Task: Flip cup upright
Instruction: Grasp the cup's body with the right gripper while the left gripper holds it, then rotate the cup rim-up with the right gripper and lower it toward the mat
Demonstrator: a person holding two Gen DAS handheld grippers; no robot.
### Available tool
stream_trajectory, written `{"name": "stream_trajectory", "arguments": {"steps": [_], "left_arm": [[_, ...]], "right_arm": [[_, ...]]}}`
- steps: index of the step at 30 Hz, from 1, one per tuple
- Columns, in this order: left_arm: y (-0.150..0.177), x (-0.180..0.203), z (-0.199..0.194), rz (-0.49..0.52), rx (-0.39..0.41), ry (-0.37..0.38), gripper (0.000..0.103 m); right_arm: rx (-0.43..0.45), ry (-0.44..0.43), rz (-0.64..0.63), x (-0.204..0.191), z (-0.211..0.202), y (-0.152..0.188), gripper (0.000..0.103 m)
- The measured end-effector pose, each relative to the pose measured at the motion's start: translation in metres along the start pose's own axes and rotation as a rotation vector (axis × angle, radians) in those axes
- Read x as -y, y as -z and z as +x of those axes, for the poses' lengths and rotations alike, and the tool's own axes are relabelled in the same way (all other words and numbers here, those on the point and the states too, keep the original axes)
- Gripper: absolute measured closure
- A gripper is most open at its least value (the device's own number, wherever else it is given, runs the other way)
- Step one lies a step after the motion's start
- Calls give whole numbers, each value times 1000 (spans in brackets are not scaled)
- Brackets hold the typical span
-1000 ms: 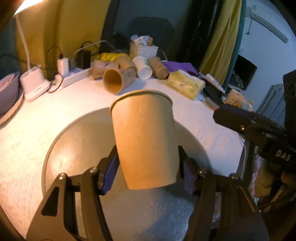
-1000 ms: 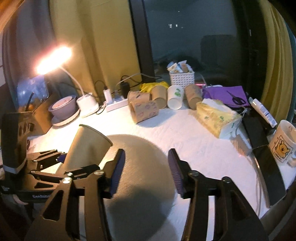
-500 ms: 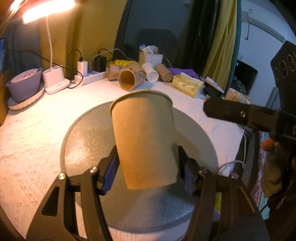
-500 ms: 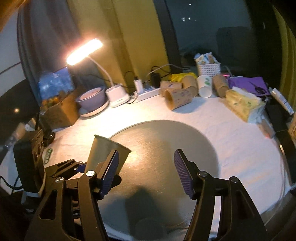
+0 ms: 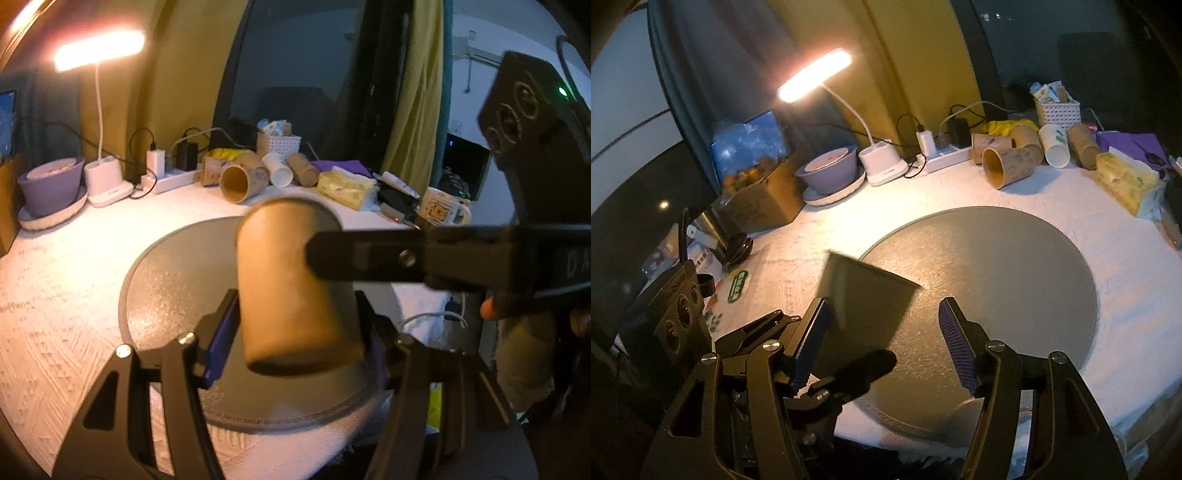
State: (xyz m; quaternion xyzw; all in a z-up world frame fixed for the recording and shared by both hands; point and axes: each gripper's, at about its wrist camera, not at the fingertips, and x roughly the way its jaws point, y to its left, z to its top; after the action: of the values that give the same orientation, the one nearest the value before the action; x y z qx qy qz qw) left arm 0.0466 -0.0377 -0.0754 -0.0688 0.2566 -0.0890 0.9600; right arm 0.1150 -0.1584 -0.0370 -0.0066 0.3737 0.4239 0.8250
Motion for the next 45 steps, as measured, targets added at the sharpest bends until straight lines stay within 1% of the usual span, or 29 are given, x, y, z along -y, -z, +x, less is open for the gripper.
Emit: {"name": "stream_trajectory", "arguments": {"steps": [2,5,10,15,16,20,23,24,27,31,34,38,45], "left_arm": [[0,3,-2,15,14,-7,42],[0,0,0,0,14,2,42],[1,0,2,-12,34,1,43],[4,-1,3,-26,42,8,43],[5,-1,2,-27,43,13,43],[6,1,1,-23,46,26,43],[5,1,1,-16,49,40,43],[5,2,0,-12,52,55,43],[6,6,-1,6,56,67,43],[7,11,-1,36,36,95,43],[7,14,-2,60,32,101,43],[7,11,-1,51,17,106,43],[6,6,2,36,-17,116,42]], "right_arm": [[-10,-24,-1,-2,1,0,38],[-9,-31,1,-2,1,0,38],[-22,-69,86,13,8,-1,38],[-27,-86,113,19,10,-1,37],[-32,-91,121,20,11,-1,37],[-72,-148,203,31,20,1,28],[-74,-159,227,35,21,1,27],[-74,-164,229,35,21,0,27],[-74,-180,229,35,22,-1,27],[-78,-180,235,37,25,-1,27],[-77,-176,235,38,26,-1,27],[-60,-166,233,40,24,-2,32],[-48,-131,215,42,24,-2,34]]}}
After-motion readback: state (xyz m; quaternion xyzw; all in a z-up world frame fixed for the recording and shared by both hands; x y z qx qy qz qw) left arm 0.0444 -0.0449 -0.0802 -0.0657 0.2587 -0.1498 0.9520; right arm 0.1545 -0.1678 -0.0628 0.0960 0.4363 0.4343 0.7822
